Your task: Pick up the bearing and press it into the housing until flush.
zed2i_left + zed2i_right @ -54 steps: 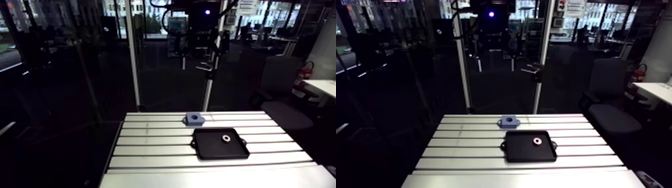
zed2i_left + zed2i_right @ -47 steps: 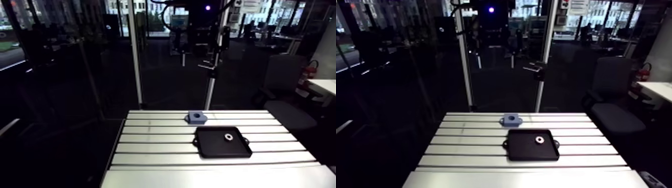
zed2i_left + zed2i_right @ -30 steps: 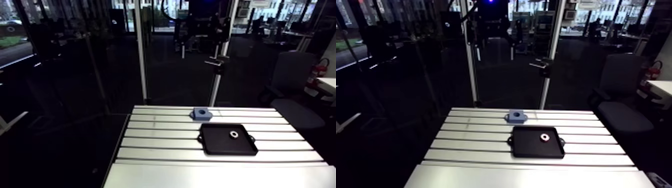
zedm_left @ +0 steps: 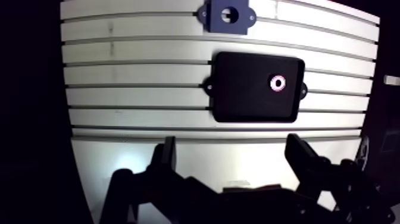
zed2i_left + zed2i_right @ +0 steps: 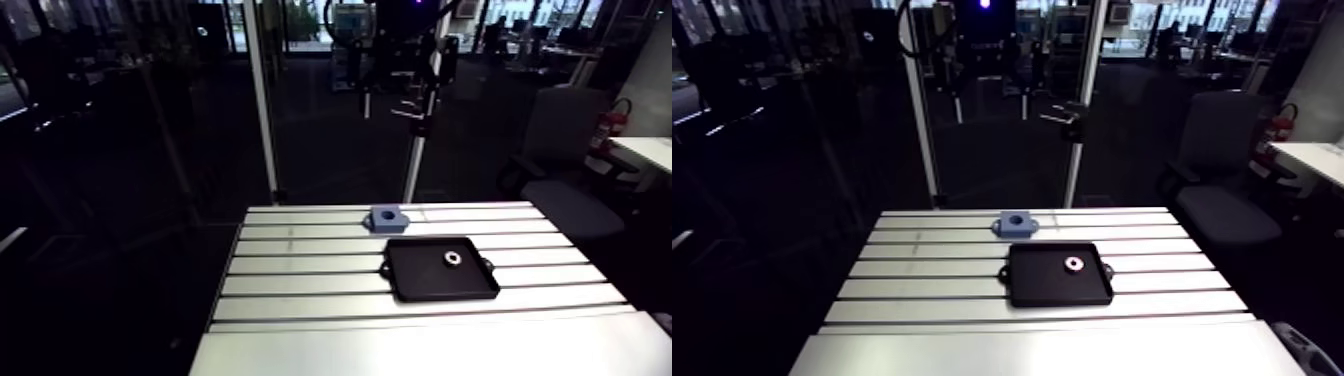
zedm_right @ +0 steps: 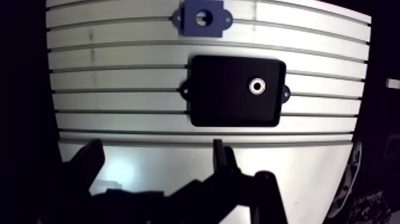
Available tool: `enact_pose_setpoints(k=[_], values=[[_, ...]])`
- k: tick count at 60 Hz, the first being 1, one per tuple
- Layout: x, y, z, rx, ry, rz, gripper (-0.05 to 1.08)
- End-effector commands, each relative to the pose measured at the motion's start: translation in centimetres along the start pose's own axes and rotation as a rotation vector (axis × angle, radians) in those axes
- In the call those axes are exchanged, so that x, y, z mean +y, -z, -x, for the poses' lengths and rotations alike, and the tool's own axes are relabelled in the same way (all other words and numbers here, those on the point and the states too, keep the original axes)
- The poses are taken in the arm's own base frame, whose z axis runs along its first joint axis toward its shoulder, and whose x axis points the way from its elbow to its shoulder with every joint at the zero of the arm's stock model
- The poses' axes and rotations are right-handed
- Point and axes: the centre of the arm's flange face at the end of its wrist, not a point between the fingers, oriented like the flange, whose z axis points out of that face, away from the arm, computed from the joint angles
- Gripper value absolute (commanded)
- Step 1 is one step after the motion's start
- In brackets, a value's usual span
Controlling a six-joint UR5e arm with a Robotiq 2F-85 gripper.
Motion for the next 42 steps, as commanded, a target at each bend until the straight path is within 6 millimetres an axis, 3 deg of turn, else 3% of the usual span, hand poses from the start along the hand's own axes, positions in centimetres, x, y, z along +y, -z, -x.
enact_pose_setpoints(k=[1, 6, 13, 26, 27, 42], values=[[6.4, -3.1, -1.4, 0.011, -0.021, 0.005, 0.01], [8.9, -4.8, -1.7, 0.013, -0.023, 0.003, 0.01], [10.0, -7.8, -2.5, 0.007, 0.042, 0.006, 0.01], [12.8, -11.3, -2.8, 0.0, 0.011, -0.002, 0.01], [13.2, -12.3, -2.8, -0.003, 0.005, -0.002, 0.01], [15.1, -15.6, -2.4, -0.021, -0.031, -0.013, 0.01]])
